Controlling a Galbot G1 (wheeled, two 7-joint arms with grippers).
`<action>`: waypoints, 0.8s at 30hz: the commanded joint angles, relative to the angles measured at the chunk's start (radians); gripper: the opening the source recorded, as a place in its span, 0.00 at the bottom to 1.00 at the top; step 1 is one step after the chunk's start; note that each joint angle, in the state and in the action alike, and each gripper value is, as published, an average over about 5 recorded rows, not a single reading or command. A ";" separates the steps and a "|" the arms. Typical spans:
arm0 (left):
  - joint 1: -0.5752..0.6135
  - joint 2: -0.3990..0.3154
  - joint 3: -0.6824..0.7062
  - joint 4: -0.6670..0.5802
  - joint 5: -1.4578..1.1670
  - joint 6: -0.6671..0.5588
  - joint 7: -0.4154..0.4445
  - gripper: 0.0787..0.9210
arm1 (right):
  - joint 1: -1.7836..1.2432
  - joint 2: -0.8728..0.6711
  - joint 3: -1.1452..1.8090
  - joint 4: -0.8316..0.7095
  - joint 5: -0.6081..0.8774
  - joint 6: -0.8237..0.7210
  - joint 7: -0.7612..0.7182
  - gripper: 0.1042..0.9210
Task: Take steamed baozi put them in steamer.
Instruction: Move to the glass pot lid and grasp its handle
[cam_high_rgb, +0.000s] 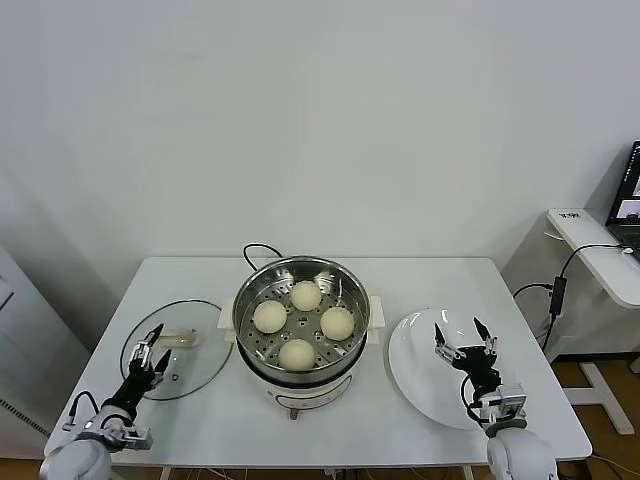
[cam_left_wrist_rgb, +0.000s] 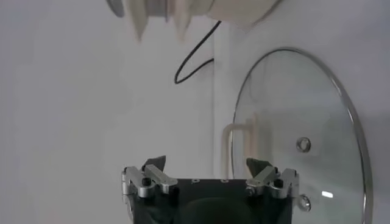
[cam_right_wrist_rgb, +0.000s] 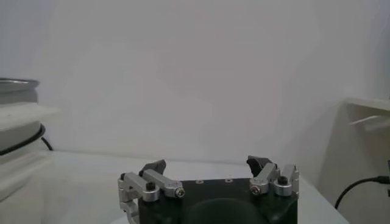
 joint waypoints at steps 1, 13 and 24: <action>-0.109 -0.026 0.008 0.101 0.043 0.004 -0.018 0.88 | -0.014 0.013 0.008 -0.004 -0.014 0.007 -0.010 0.88; -0.185 -0.041 0.030 0.147 0.045 0.010 -0.017 0.88 | -0.029 0.021 0.018 -0.005 -0.015 0.013 -0.023 0.88; -0.173 -0.041 0.027 0.147 0.042 -0.002 -0.007 0.77 | -0.018 0.025 0.024 -0.007 -0.014 0.011 -0.024 0.88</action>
